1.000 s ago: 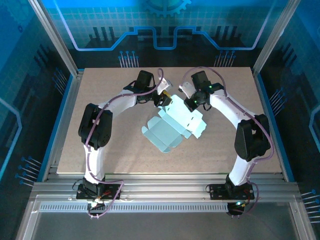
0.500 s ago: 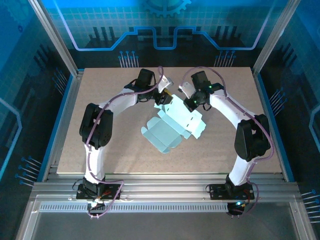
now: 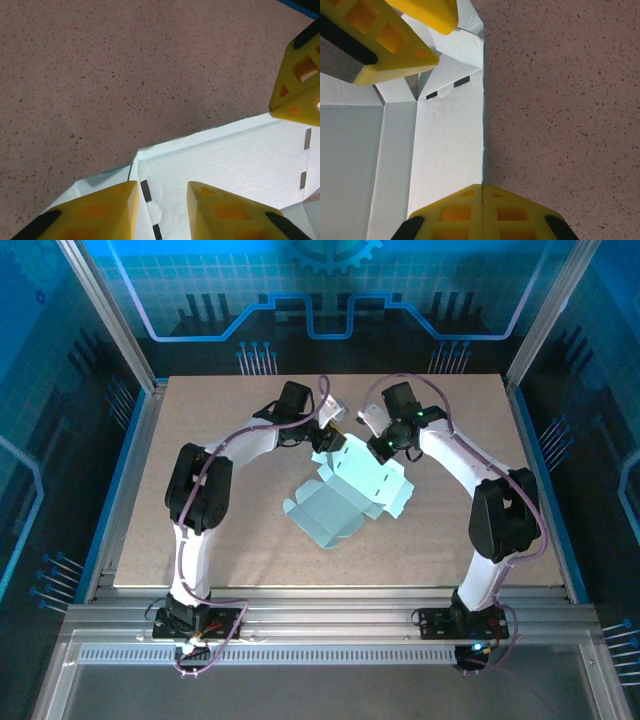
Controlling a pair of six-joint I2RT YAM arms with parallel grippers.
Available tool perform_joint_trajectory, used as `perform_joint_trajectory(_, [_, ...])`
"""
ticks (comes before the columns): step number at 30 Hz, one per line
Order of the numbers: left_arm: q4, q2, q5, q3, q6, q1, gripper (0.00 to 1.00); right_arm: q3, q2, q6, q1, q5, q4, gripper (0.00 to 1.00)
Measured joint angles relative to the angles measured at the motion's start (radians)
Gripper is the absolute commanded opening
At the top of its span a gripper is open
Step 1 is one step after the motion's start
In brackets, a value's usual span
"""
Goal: Fold the paper box
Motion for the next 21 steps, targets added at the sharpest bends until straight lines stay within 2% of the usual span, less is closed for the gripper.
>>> perform_joint_trajectory(6, [0.0, 0.0, -0.002, 0.0, 0.001, 0.017, 0.32, 0.0, 0.0, 0.0, 0.003, -0.003, 0.0, 0.0])
perform_joint_trajectory(11, [-0.004, -0.009, -0.001, -0.016, 0.003, 0.032, 0.43, -0.001, 0.0, 0.0, 0.006, -0.006, 0.0, 0.0])
perform_joint_trajectory(17, [-0.02, -0.037, 0.017, -0.029, 0.005, 0.048, 0.45, -0.001, 0.0, 0.0, 0.005, -0.007, 0.0, 0.0])
perform_joint_trajectory(21, [-0.031, -0.04, 0.032, -0.028, 0.009, 0.053, 0.52, -0.001, 0.0, 0.0, 0.006, -0.01, 0.0, 0.0])
